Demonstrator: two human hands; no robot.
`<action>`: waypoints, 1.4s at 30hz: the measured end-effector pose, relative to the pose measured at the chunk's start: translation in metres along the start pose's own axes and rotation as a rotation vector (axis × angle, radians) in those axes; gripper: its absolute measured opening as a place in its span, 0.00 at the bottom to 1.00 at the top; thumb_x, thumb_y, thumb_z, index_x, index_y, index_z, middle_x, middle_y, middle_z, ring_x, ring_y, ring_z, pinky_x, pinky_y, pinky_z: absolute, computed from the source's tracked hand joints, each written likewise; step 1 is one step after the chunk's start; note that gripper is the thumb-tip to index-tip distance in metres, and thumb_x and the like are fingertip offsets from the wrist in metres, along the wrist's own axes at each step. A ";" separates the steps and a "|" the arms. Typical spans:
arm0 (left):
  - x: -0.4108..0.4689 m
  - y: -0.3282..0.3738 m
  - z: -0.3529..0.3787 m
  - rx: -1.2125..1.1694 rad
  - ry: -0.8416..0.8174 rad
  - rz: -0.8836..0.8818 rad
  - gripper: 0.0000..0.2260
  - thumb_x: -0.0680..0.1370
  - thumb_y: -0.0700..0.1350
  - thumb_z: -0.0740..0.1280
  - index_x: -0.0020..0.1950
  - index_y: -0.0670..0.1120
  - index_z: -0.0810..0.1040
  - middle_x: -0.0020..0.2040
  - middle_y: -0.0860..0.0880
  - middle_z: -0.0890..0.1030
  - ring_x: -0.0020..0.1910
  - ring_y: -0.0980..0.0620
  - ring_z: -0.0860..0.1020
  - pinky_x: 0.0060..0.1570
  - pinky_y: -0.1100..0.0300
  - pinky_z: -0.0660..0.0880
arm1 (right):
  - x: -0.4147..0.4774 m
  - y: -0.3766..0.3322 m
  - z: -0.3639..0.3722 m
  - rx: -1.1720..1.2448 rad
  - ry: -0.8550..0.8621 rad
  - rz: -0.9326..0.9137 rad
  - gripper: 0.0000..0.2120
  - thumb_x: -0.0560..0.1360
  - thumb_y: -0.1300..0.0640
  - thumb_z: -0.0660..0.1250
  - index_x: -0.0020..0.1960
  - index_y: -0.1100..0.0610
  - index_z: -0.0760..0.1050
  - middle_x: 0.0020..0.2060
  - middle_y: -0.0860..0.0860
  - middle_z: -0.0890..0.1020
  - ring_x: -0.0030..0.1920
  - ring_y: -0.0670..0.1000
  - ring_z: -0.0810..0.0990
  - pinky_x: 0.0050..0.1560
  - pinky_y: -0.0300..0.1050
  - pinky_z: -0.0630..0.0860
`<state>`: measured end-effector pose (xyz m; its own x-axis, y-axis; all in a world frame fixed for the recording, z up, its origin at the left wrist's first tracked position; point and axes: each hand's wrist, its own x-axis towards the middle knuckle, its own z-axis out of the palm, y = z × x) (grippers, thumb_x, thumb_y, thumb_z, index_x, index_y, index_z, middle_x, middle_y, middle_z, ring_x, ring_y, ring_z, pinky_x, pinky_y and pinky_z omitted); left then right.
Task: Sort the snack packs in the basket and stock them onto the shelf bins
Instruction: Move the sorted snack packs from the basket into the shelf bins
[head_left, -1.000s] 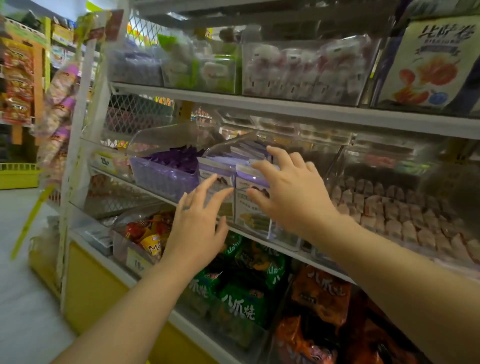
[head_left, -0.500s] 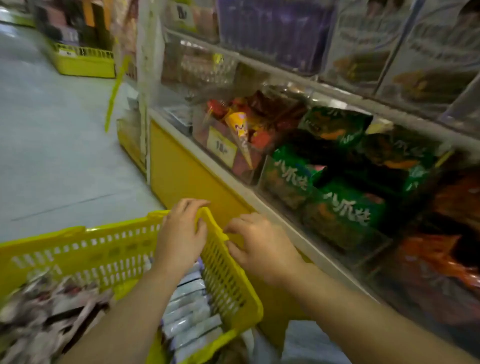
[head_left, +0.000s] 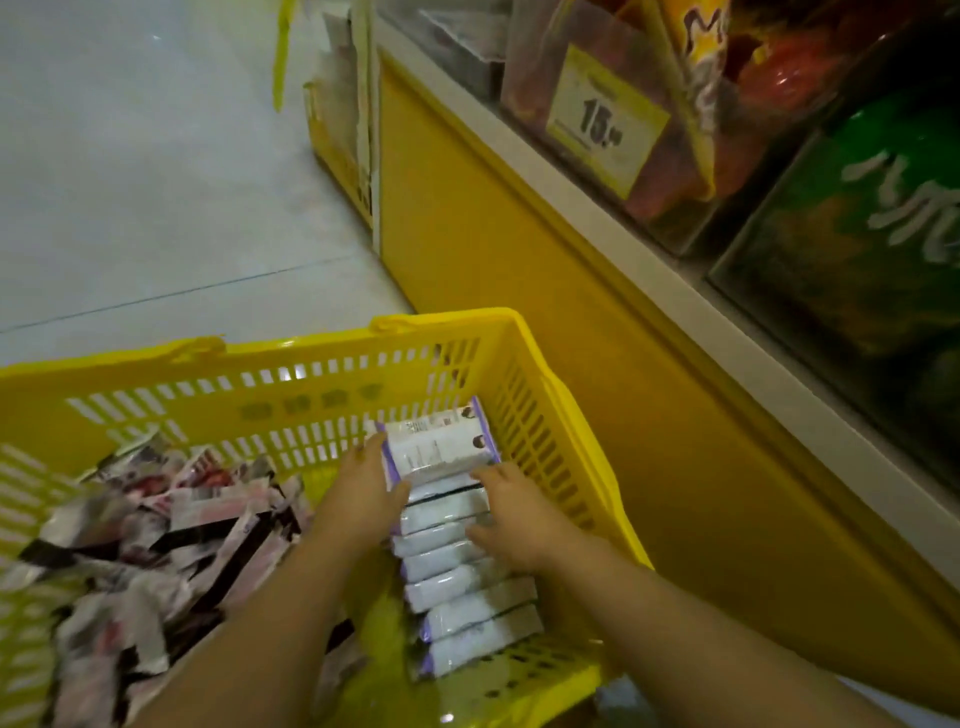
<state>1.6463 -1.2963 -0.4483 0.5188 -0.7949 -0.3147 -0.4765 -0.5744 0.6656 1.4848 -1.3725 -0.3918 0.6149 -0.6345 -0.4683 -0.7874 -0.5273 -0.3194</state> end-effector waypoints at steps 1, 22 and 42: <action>0.001 0.001 0.005 -0.082 -0.002 0.001 0.31 0.78 0.46 0.67 0.77 0.46 0.57 0.73 0.44 0.67 0.69 0.45 0.68 0.66 0.55 0.66 | 0.006 0.000 0.003 0.040 0.003 0.005 0.31 0.75 0.53 0.68 0.74 0.51 0.60 0.73 0.52 0.63 0.72 0.55 0.63 0.72 0.52 0.63; -0.018 0.076 -0.067 -1.103 -0.014 -0.004 0.09 0.78 0.38 0.66 0.55 0.49 0.74 0.37 0.49 0.84 0.33 0.54 0.83 0.34 0.63 0.79 | 0.009 -0.015 -0.028 0.562 0.586 -0.325 0.16 0.73 0.60 0.69 0.61 0.52 0.75 0.52 0.47 0.82 0.51 0.46 0.79 0.52 0.48 0.77; -0.020 0.044 -0.089 -0.600 0.600 0.185 0.10 0.76 0.48 0.69 0.54 0.59 0.72 0.47 0.64 0.79 0.47 0.70 0.78 0.39 0.73 0.75 | 0.095 -0.002 0.000 -0.293 0.029 -0.322 0.35 0.72 0.49 0.70 0.75 0.46 0.59 0.74 0.51 0.62 0.72 0.55 0.60 0.70 0.51 0.60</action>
<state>1.6783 -1.2879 -0.3524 0.8370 -0.5312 0.1316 -0.2233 -0.1118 0.9683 1.5447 -1.4315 -0.4355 0.8314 -0.4245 -0.3585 -0.5117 -0.8364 -0.1965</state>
